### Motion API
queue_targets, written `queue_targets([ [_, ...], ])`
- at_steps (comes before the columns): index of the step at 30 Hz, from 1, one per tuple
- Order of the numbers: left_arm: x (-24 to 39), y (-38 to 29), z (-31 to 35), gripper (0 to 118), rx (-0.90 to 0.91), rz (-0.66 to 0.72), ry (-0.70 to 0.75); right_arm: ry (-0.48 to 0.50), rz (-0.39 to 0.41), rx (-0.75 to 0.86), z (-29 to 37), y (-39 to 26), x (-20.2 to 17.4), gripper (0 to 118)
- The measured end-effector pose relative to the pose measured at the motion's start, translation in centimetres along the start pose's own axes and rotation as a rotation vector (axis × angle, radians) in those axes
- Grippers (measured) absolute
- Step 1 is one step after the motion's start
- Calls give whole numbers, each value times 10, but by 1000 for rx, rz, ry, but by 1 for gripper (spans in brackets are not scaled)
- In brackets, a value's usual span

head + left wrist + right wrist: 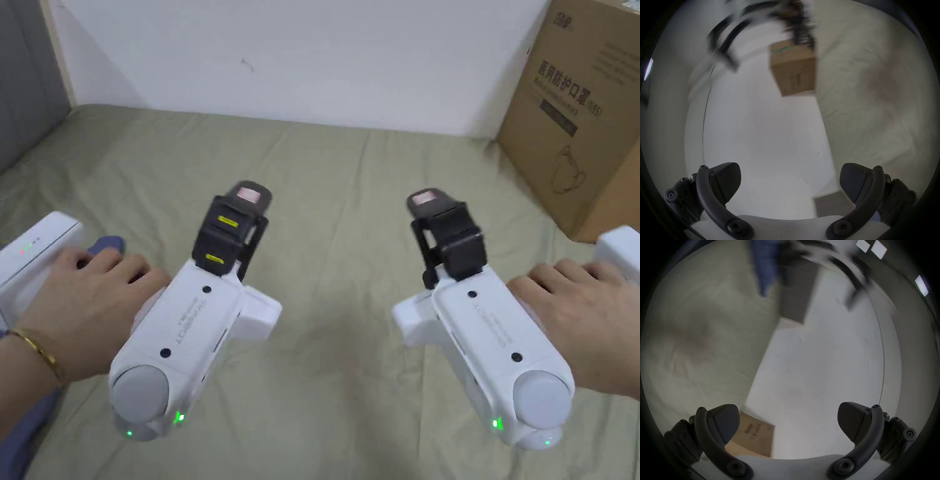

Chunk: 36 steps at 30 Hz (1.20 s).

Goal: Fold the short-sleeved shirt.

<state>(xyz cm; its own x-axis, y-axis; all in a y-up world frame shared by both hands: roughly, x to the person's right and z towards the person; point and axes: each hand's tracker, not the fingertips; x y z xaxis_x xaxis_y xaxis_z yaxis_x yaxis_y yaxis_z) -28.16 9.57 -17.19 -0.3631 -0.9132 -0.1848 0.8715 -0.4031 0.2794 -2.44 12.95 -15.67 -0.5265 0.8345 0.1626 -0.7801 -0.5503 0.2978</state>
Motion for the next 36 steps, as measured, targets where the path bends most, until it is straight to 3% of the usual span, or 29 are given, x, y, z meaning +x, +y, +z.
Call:
queue_targets([
  [2,-2,0,3,118,44,12,-26,77,53,77,4,0,-1,118],
  [4,-7,0,6,118,33,99,-32,73,51,83,4,-2,-7,118],
  [5,-10,-2,7,118,18,175,-29,67,36,73,4,-3,-6,118],
  [6,-17,-5,6,118,-9,282,-26,68,-86,32,0,-4,1,118],
  [8,-35,-11,2,118,-82,543,-18,121,-510,-77,-6,-11,30,118],
  [10,-55,-23,-4,118,-191,878,18,185,-1119,-187,-14,-33,57,118],
  [12,-66,-36,-10,118,-292,1147,104,157,-1593,-236,-11,-57,63,118],
  [14,-71,-48,-12,118,-362,1435,165,84,-1936,-276,-7,-68,56,118],
  [16,-71,-52,-8,118,-418,1702,190,0,-2131,-359,-1,-66,46,118],
  [19,-62,-52,1,118,-443,1874,192,-20,-2178,-396,2,-57,37,118],
  [22,-55,-40,6,118,-475,1846,205,-26,-2131,-398,4,-47,30,118],
  [36,-47,-26,1,118,-463,1860,111,-22,-2135,-410,5,-38,26,118],
])
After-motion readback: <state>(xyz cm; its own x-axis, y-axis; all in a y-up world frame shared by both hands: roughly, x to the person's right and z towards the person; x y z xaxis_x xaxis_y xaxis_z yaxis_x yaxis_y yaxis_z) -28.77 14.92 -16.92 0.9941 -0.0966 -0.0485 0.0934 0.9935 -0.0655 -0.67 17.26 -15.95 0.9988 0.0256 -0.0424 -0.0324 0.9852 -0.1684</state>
